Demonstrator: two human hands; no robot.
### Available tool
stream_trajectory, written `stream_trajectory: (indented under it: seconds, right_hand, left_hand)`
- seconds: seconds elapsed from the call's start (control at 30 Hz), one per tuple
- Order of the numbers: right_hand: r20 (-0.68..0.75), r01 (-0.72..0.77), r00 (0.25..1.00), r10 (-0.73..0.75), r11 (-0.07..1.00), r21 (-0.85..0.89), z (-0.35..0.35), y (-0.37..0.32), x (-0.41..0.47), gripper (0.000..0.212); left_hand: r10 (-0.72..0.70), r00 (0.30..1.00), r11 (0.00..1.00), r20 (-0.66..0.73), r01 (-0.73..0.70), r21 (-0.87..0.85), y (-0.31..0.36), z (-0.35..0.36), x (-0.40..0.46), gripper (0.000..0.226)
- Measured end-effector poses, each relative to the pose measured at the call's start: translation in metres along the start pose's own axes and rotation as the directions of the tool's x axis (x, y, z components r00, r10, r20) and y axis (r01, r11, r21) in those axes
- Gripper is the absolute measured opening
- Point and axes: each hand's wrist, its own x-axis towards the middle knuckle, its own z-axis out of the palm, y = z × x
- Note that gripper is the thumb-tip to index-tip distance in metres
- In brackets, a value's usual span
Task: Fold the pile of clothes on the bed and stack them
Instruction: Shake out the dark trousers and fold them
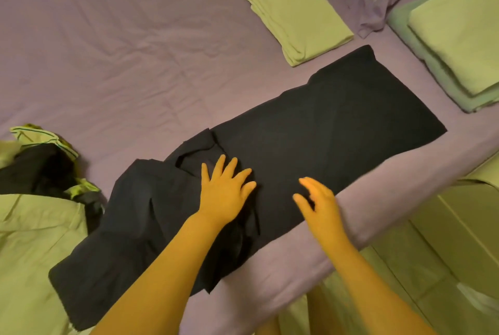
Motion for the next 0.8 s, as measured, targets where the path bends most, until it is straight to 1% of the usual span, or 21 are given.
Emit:
stream_trajectory:
  seconds: [0.07,0.1,0.13,0.2,0.23,0.3,0.33,0.4,0.47,0.5,0.57,0.63,0.67,0.73,0.77,0.8]
  right_hand:
    - [-0.151,-0.109,0.984,0.098,0.992,-0.067,-0.016,0.018,0.013,0.041]
    - [-0.216,-0.184,0.961,0.172,0.982,-0.040,-0.021,0.023,0.018,0.045]
    - [-0.274,-0.249,0.929,0.248,0.968,0.029,-0.024,0.027,0.023,0.050]
    - [-0.360,-0.317,0.861,0.358,0.933,0.169,-0.024,0.031,0.030,0.060]
    - [-0.383,-0.331,0.835,0.395,0.917,0.223,-0.022,0.032,0.033,0.063]
    - [-0.383,-0.331,0.809,0.446,0.884,0.330,-0.023,0.036,0.037,0.060]
    - [-0.370,-0.334,0.808,0.458,0.874,0.354,-0.025,0.040,0.037,0.056]
    - [-0.361,-0.348,0.800,0.479,0.861,0.371,-0.033,0.052,0.035,0.048]
    - [-0.376,-0.356,0.775,0.508,0.843,0.404,-0.039,0.061,0.030,0.044]
    - [-0.371,-0.358,0.771,0.517,0.834,0.419,-0.040,0.064,0.028,0.046]
    - [-0.335,-0.352,0.779,0.529,0.813,0.464,-0.043,0.067,0.029,0.057]
    - [-0.310,-0.331,0.785,0.537,0.786,0.522,-0.049,0.066,0.037,0.070]
    - [-0.301,-0.319,0.782,0.545,0.766,0.558,-0.053,0.064,0.044,0.073]
    - [-0.276,-0.306,0.763,0.584,0.703,0.642,-0.061,0.060,0.062,0.072]
    - [-0.265,-0.287,0.755,0.600,0.665,0.689,-0.064,0.057,0.071,0.066]
    - [-0.265,-0.252,0.756,0.599,0.639,0.727,-0.067,0.055,0.078,0.054]
  left_hand:
    - [-0.048,0.998,0.995,0.028,0.046,0.088,0.006,0.004,0.017,0.057]
    - [-0.067,0.997,0.991,0.028,0.064,0.115,0.007,0.004,0.026,0.059]
    - [-0.086,0.996,0.990,0.010,0.084,0.116,0.009,0.002,0.036,0.060]
    - [-0.148,0.987,0.988,-0.067,0.151,0.039,0.011,-0.003,0.058,0.059]
    - [-0.207,0.972,0.978,-0.113,0.205,-0.028,0.010,-0.007,0.068,0.059]
    - [-0.365,0.912,0.927,-0.189,0.337,-0.163,0.006,-0.013,0.086,0.055]
    - [-0.432,0.877,0.896,-0.211,0.391,-0.210,0.002,-0.016,0.094,0.050]
    - [-0.497,0.836,0.861,-0.231,0.442,-0.253,-0.007,-0.022,0.106,0.035]
    - [-0.500,0.829,0.863,-0.252,0.450,-0.231,-0.012,-0.023,0.114,0.026]
    - [-0.490,0.830,0.870,-0.265,0.447,-0.208,-0.011,-0.022,0.116,0.024]
    - [-0.466,0.836,0.885,-0.291,0.430,-0.181,-0.006,-0.020,0.119,0.024]
    - [-0.427,0.850,0.904,-0.310,0.391,-0.173,-0.001,-0.021,0.121,0.029]
    - [-0.387,0.869,0.922,-0.308,0.354,-0.157,0.003,-0.025,0.123,0.036]
    - [-0.285,0.929,0.955,-0.238,0.255,-0.149,0.015,-0.034,0.134,0.048]
    - [-0.234,0.954,0.961,-0.186,0.197,-0.195,0.024,-0.039,0.142,0.050]
    - [-0.193,0.973,0.951,-0.130,0.153,-0.268,0.036,-0.043,0.150,0.048]
